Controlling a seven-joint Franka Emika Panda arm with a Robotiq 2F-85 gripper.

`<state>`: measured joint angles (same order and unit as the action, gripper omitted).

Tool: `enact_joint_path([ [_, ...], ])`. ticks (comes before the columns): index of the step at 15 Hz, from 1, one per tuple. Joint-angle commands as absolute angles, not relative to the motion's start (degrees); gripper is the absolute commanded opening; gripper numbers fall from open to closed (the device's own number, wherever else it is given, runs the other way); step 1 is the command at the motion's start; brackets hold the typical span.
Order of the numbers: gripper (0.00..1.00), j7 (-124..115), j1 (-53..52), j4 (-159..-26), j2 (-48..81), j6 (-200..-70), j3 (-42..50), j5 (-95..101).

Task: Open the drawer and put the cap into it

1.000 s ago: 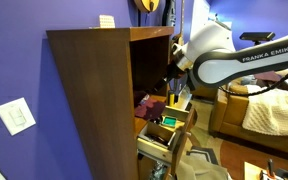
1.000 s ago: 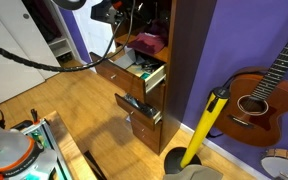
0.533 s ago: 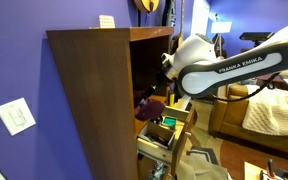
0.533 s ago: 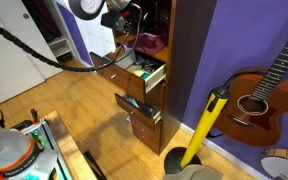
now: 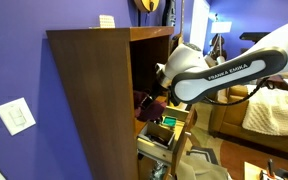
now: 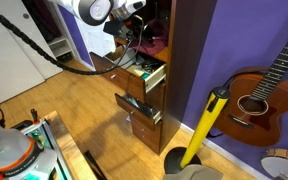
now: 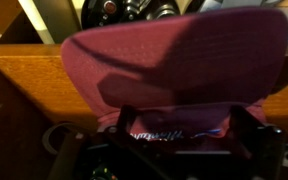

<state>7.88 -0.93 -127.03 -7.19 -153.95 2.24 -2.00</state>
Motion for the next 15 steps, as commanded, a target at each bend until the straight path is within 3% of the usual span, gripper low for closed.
enact_joint_path([
  [1,1.0,8.2,-0.2,-126.5,-7.1,-146.0,2.0,0.2],
  [15,1.0,9.8,2.1,-127.4,-11.1,-125.1,3.2,5.6],
])
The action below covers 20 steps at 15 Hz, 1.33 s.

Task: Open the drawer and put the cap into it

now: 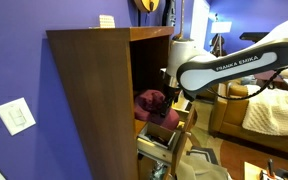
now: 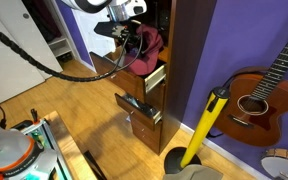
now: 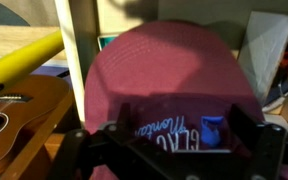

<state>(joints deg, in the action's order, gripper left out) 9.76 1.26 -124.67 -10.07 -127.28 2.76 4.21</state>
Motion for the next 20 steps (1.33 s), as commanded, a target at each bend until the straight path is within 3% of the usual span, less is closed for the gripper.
enact_joint_path([
  [1,1.0,9.7,2.3,-128.0,-11.2,-124.5,3.3,5.6],
  [20,1.0,11.6,1.5,-136.2,-21.4,-126.2,4.3,2.6],
])
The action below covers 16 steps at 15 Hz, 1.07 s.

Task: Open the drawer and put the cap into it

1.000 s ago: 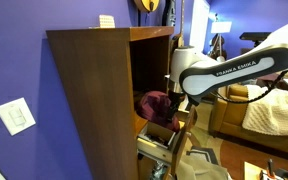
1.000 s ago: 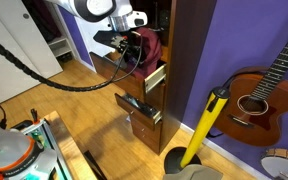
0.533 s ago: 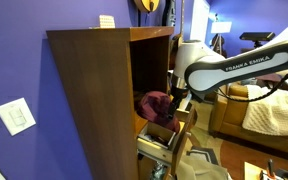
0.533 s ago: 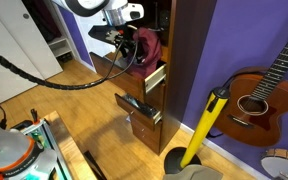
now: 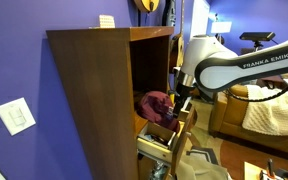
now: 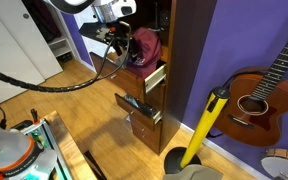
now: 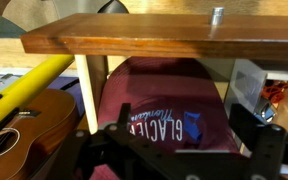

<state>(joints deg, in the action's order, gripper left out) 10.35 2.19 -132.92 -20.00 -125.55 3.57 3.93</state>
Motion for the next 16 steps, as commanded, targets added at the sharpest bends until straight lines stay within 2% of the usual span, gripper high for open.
enact_joint_path([
  [1,1.0,11.7,1.5,-136.8,-21.4,-126.6,4.3,2.4],
  [16,1.0,19.8,1.7,-138.6,-23.2,-114.6,6.0,1.7],
])
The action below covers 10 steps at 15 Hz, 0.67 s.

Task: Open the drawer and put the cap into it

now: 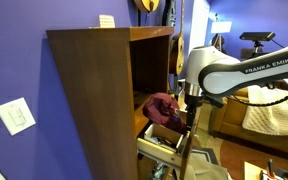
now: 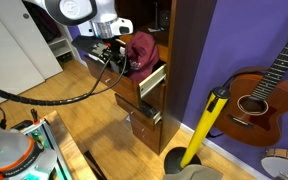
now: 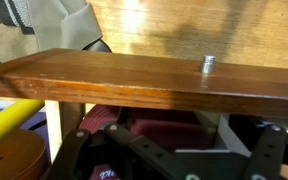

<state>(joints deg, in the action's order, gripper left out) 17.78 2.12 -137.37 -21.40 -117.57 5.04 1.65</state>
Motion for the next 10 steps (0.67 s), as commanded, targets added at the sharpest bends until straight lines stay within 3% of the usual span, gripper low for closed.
enact_joint_path([
  [1,1.0,20.1,1.7,-138.6,-23.3,-114.0,6.1,1.8],
  [10,1.0,22.1,1.7,-138.5,-24.0,-109.6,6.0,3.1],
])
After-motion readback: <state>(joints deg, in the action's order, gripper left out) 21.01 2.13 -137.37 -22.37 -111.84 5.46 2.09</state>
